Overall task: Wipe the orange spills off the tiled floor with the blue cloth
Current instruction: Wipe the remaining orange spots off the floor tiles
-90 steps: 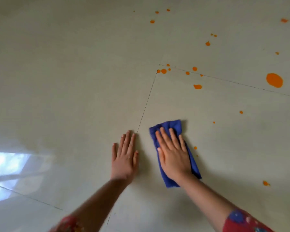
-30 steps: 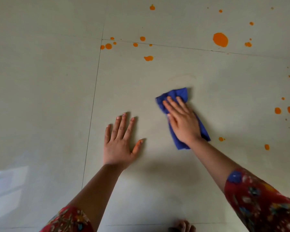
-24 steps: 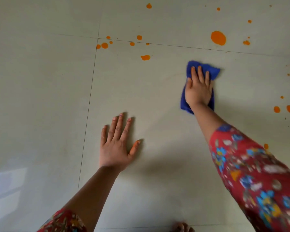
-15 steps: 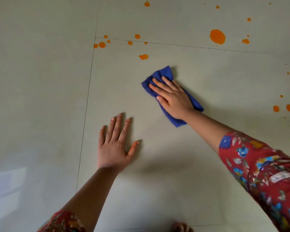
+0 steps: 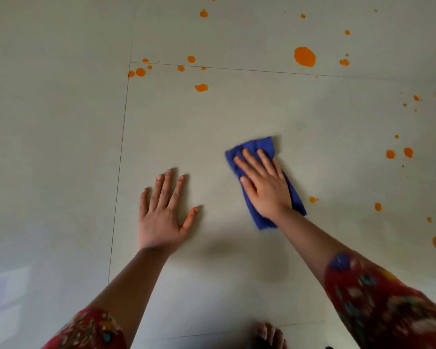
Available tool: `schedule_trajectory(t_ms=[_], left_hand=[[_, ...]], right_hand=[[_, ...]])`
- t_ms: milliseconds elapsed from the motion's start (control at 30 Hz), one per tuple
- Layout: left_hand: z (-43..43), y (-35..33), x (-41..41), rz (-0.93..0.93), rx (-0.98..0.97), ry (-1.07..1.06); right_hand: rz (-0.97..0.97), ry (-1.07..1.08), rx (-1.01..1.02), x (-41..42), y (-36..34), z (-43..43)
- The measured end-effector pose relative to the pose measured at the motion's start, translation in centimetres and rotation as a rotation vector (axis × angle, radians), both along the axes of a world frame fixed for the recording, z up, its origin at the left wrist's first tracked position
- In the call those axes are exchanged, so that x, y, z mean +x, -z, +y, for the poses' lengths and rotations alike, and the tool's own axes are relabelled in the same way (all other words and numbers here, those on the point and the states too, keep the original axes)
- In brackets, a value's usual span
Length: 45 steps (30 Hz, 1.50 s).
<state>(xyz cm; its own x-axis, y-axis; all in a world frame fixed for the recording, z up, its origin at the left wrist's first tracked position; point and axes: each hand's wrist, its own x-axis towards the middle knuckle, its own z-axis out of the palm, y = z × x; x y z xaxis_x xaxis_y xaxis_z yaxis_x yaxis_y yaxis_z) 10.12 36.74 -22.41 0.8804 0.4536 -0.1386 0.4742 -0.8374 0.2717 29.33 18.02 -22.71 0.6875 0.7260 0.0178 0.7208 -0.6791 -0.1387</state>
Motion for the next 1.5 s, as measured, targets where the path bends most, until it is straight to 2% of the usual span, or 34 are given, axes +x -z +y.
schedule_trajectory(t_ms=[67, 100, 133, 233, 300, 400, 500, 567, 633, 700, 833, 933, 967, 1100, 1167, 1233, 1300, 1367, 1400, 1433, 1500], left_hand=[[-0.1, 0.0, -0.1, 0.002, 0.003, 0.005], [-0.2, 0.0, -0.1, -0.002, 0.003, 0.002], [-0.2, 0.1, -0.1, -0.010, 0.002, 0.000], [-0.3, 0.1, 0.1, -0.015, -0.007, -0.003], [-0.3, 0.1, 0.3, 0.008, -0.015, -0.012], [-0.6, -0.6, 0.7, 0.052, 0.000, -0.015], [-1.8, -1.1, 1.3, 0.054, -0.018, 0.037], [-3.4, -1.2, 1.7, 0.043, -0.040, 0.143], [-5.0, -1.1, 2.0, 0.034, -0.055, 0.243], [-6.6, -1.4, 2.2, 0.052, -0.064, 0.335], [-8.8, -2.0, 1.9, 0.091, -0.092, 0.339], [-10.3, -2.4, 2.2, 0.087, -0.121, 0.239], [-10.7, -2.5, 2.4, 0.085, -0.137, 0.214], [-12.0, -3.0, 3.6, 0.103, -0.127, 0.223], [-12.5, -3.5, 4.9, 0.114, -0.116, 0.244], [-12.6, -3.9, 6.1, 0.126, -0.105, 0.255], [-13.0, -4.0, 7.0, 0.118, -0.102, 0.242], [-13.4, -3.9, 7.4, 0.091, -0.141, 0.189], [-13.6, -3.8, 7.7, 0.083, -0.168, 0.159], [-13.7, -3.7, 7.8, 0.076, -0.184, 0.140], [-13.6, -3.7, 8.0, 0.079, -0.178, 0.139]], right_hand=[[0.017, 0.232, 0.000, 1.8, -0.4, 2.1], [0.029, 0.249, 0.010, 1.3, -0.4, 3.1], [0.009, 0.188, 0.012, -0.1, -0.2, 3.5], [-0.022, -0.221, -0.053, -6.4, 0.1, -1.2], [0.017, -0.268, -0.087, -7.2, -0.2, -5.8], [0.012, 0.006, -0.124, -5.1, -0.4, -9.2], [0.075, 0.359, -0.093, -3.5, -0.8, -6.1], [0.011, 0.342, -0.055, -5.1, -0.6, -4.2], [0.024, 0.089, -0.121, -8.9, -0.5, -5.8], [0.057, -0.014, -0.122, -11.4, -0.8, -10.5], [0.033, 0.174, -0.105, -8.4, -0.8, -17.1], [0.068, 0.424, -0.073, -3.4, -0.9, -15.1], [0.054, 0.447, -0.050, -2.4, -1.0, -13.6], [-0.020, 0.062, -0.121, -5.0, -0.5, -12.4], [0.040, -0.023, -0.103, -6.1, -0.8, -15.3], [0.017, 0.020, -0.086, -4.1, -0.9, -17.7], [0.037, 0.201, -0.070, 0.0, -0.9, -17.9], [0.061, 0.362, -0.005, 3.4, -1.3, -15.0], [0.065, 0.376, 0.027, 3.9, -1.2, -13.0], [0.041, 0.335, 0.063, 3.5, -1.0, -11.3], [0.009, 0.105, 0.086, 0.4, -0.1, -10.2]])
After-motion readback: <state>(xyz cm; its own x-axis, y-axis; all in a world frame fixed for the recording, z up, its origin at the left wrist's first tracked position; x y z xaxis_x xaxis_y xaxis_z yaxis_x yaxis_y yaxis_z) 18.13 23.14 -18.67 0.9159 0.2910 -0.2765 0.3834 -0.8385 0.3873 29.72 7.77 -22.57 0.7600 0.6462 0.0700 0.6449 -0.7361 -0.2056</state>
